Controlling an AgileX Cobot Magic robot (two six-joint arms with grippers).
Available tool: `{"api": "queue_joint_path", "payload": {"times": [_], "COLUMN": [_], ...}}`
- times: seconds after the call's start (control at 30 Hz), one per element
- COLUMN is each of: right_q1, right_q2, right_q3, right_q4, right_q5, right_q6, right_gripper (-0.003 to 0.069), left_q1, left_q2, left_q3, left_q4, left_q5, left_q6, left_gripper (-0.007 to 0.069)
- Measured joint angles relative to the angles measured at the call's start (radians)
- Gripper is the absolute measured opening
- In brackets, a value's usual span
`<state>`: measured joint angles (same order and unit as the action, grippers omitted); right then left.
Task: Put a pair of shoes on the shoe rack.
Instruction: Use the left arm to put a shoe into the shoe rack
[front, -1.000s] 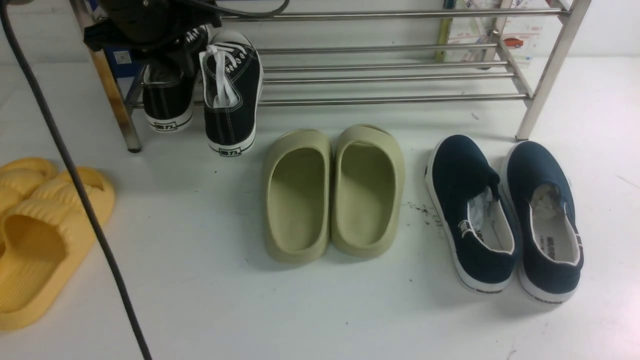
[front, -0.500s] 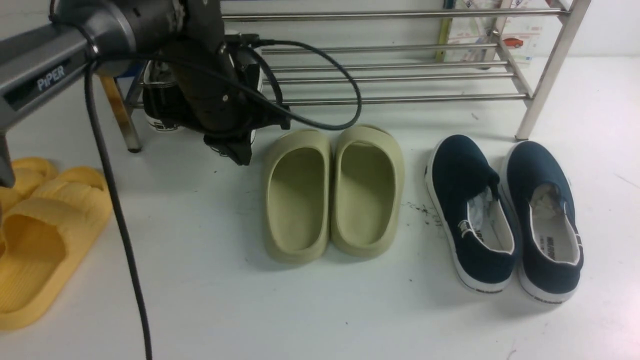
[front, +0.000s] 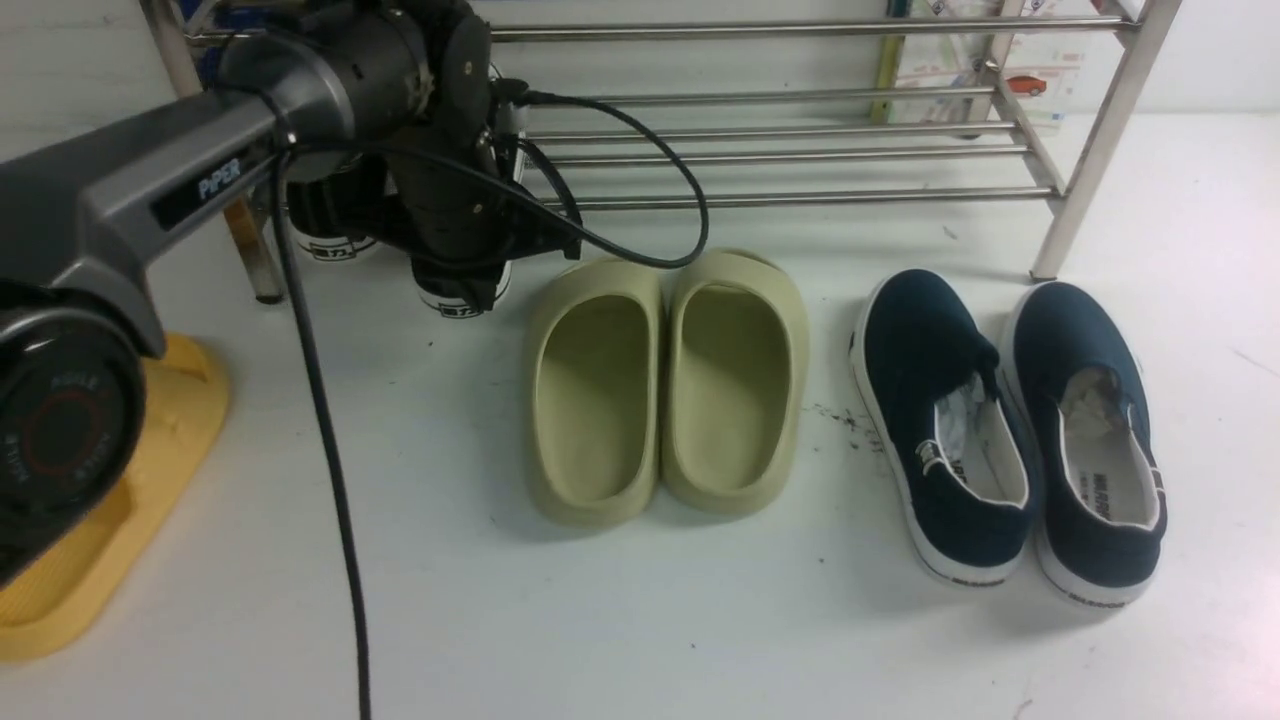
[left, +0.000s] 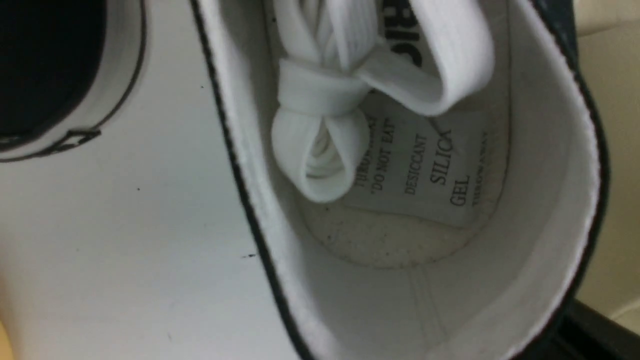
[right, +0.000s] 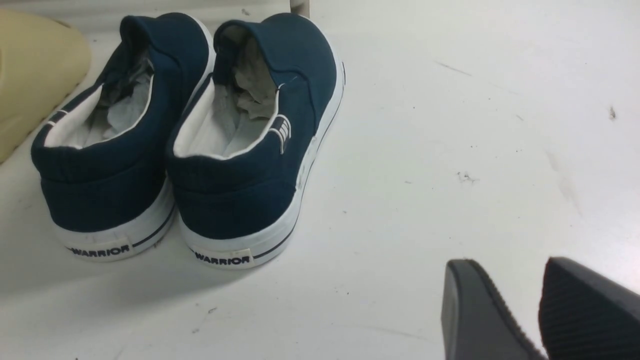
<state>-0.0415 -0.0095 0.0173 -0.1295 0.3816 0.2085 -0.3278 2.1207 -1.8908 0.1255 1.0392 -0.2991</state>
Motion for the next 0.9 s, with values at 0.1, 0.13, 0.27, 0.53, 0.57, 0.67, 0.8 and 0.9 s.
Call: {"api": "queue_joint_path", "payload": {"times": [0.1,0.13,0.27,0.53,0.57,0.67,0.8,0.9], "right_q1": [0.0,0.0,0.0,0.0,0.0,0.0,0.0,0.0], "right_q2": [0.0,0.0,0.0,0.0,0.0,0.0,0.0,0.0], "right_q3": [0.0,0.0,0.0,0.0,0.0,0.0,0.0,0.0], "right_q4": [0.0,0.0,0.0,0.0,0.0,0.0,0.0,0.0], "right_q5": [0.0,0.0,0.0,0.0,0.0,0.0,0.0,0.0], "right_q6": [0.0,0.0,0.0,0.0,0.0,0.0,0.0,0.0], "right_gripper": [0.0239,0.0239,0.0239,0.0239,0.0239,0.0239,0.0239,0.0239], "left_q1": [0.002,0.005,0.021,0.044,0.044,0.045,0.046,0.043], "left_q2": [0.02,0.027,0.036,0.033,0.033,0.035,0.024,-0.009], "left_q3": [-0.039,-0.068,-0.126,-0.22,-0.22,-0.221,-0.221,-0.221], "left_q4": [-0.001,-0.005,0.009,0.064,0.063,0.056,0.052,0.034], "left_q5": [0.03,0.053,0.046,-0.038,-0.039,-0.043,-0.029,0.013], "left_q6": [0.0,0.0,0.0,0.007,0.007,0.007,0.011,0.036], "left_gripper": [-0.0013,-0.0013,-0.0013,-0.0013,-0.0013,-0.0013,-0.0013,-0.0013]}}
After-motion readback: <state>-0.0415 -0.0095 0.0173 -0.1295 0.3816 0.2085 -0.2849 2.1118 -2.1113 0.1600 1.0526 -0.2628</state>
